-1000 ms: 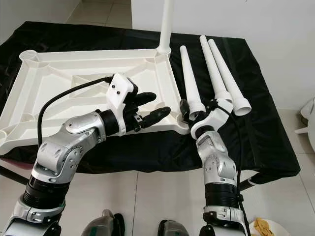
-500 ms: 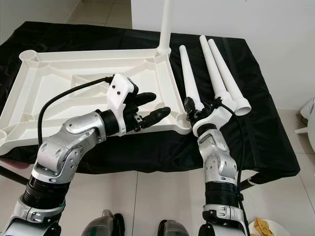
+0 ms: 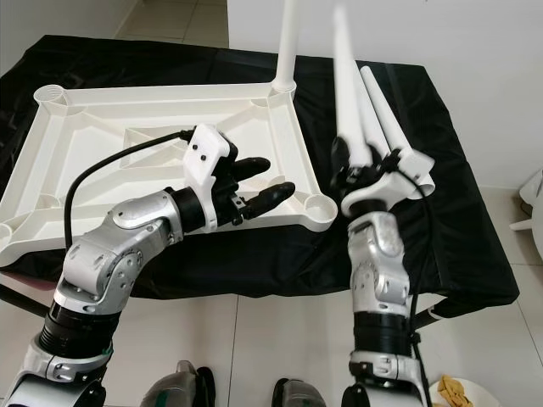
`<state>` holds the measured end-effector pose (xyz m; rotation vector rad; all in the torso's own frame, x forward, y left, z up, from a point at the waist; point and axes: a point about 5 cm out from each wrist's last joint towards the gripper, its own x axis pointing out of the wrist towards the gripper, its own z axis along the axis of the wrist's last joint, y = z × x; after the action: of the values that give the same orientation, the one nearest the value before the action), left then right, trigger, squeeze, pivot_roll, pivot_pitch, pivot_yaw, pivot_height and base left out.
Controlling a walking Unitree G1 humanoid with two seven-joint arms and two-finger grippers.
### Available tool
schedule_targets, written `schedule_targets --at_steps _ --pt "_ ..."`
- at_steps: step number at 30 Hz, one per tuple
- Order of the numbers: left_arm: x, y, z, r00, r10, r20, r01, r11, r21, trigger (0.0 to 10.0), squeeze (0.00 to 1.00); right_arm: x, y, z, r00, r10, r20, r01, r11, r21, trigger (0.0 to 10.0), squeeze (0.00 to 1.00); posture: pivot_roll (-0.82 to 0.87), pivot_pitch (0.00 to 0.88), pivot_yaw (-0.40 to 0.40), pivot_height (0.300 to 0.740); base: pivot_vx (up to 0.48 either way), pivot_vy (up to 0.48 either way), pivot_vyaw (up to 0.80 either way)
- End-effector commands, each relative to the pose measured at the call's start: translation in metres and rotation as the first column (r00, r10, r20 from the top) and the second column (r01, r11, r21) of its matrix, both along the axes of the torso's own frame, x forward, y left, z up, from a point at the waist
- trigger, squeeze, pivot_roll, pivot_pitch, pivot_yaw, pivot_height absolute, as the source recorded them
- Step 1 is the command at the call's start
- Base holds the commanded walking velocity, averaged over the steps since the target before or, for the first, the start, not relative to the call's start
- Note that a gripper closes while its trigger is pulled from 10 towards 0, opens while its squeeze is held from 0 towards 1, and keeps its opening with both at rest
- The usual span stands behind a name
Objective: Building children table
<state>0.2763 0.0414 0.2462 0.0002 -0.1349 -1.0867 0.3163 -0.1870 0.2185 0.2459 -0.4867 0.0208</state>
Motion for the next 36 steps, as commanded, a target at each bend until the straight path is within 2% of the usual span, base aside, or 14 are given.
schedule_targets --at_steps 1,7,10,12,13,16,17,21,22,24,25,28,31,36 --pt "0.002 -0.001 0.002 1.000 -0.014 -0.016 0.013 1.000 -0.024 10.0 0.00 -0.002 0.001 0.009 0.998 -0.016 0.054 0.019 0.999 -0.050 10.0 0.00 0.02 0.093 0.007 0.740 0.000 0.000 0.00" --pt "0.003 -0.006 0.027 0.990 -0.132 -0.043 0.122 0.976 -0.183 10.0 0.00 -0.003 0.007 0.025 0.988 -0.024 0.150 0.050 0.985 -0.167 10.0 0.00 0.01 0.085 0.011 0.740 0.000 0.000 0.00" --pt "0.002 -0.007 0.042 0.974 -0.220 -0.047 0.200 0.942 -0.269 10.0 0.00 -0.003 0.009 0.034 0.980 -0.025 0.200 0.067 0.976 -0.206 10.0 0.00 0.01 0.078 0.015 0.740 0.000 0.000 0.00" --pt "0.002 -0.007 0.047 0.965 -0.257 -0.044 0.233 0.926 -0.297 10.0 0.05 -0.003 0.009 0.037 0.975 -0.025 0.220 0.075 0.973 -0.220 10.0 0.00 0.01 0.078 0.015 0.740 0.000 0.000 0.00" --pt "0.001 -0.007 0.052 0.957 -0.288 -0.037 0.262 0.912 -0.316 10.0 0.21 -0.003 0.010 0.043 0.968 -0.029 0.249 0.091 0.966 -0.243 10.0 0.00 0.01 0.075 0.017 0.740 0.000 0.000 0.00" --pt "0.001 -0.007 0.058 0.947 -0.321 -0.026 0.295 0.898 -0.327 10.0 0.24 -0.002 0.011 0.049 0.960 -0.029 0.280 0.104 0.961 -0.256 10.0 0.00 0.00 0.071 0.023 0.740 0.000 0.000 0.00" --pt "0.001 -0.007 0.064 0.936 -0.351 -0.015 0.326 0.884 -0.336 10.0 1.00 -0.002 0.013 0.056 0.951 -0.025 0.308 0.112 0.956 -0.270 10.0 0.00 0.00 0.068 0.027 0.740 0.000 0.000 0.00" --pt "0.000 -0.008 0.072 0.911 -0.413 0.002 0.390 0.858 -0.333 10.0 1.00 -0.001 0.018 0.071 0.926 -0.007 0.378 0.132 0.943 -0.305 10.0 0.00 0.00 0.063 0.035 0.740 0.000 0.000 0.00" --pt "0.000 -0.009 0.078 0.895 -0.445 0.008 0.422 0.842 -0.336 10.0 0.65 -0.002 0.025 0.081 0.906 0.025 0.423 0.130 0.934 -0.333 10.0 0.00 0.00 0.062 0.036 0.740 0.000 0.000 0.00" --pt "0.000 -0.009 0.080 0.892 -0.453 0.012 0.429 0.836 -0.342 10.0 0.65 -0.002 0.027 0.083 0.902 0.032 0.431 0.128 0.932 -0.338 10.0 0.00 0.00 0.062 0.036 0.740 0.000 0.000 0.00" --pt "0.000 -0.009 0.085 0.883 -0.470 0.019 0.445 0.822 -0.355 10.0 0.00 -0.002 0.029 0.084 0.899 0.045 0.435 0.118 0.933 -0.341 10.0 0.00 0.00 0.059 0.038 0.740 0.000 0.000 0.00" --pt "0.002 -0.007 0.098 0.858 -0.512 0.034 0.487 0.790 -0.372 10.0 0.00 -0.004 0.039 0.090 0.883 0.108 0.456 0.088 0.917 -0.388 10.0 0.00 0.01 0.059 0.037 0.740 0.000 0.000 0.00" --pt "0.008 -0.004 0.108 0.853 -0.519 0.055 0.502 0.787 -0.359 10.0 0.00 -0.004 0.045 0.089 0.880 0.153 0.450 0.055 0.908 -0.416 10.0 0.00 0.01 0.057 0.033 0.740 0.000 0.000 0.00" --pt "0.026 -0.002 0.117 0.876 -0.480 0.039 0.464 0.819 -0.338 10.0 0.00 -0.004 0.054 0.083 0.876 0.223 0.427 0.005 0.883 -0.470 10.0 0.00 -0.01 0.056 0.039 0.740 0.000 0.000 0.00"
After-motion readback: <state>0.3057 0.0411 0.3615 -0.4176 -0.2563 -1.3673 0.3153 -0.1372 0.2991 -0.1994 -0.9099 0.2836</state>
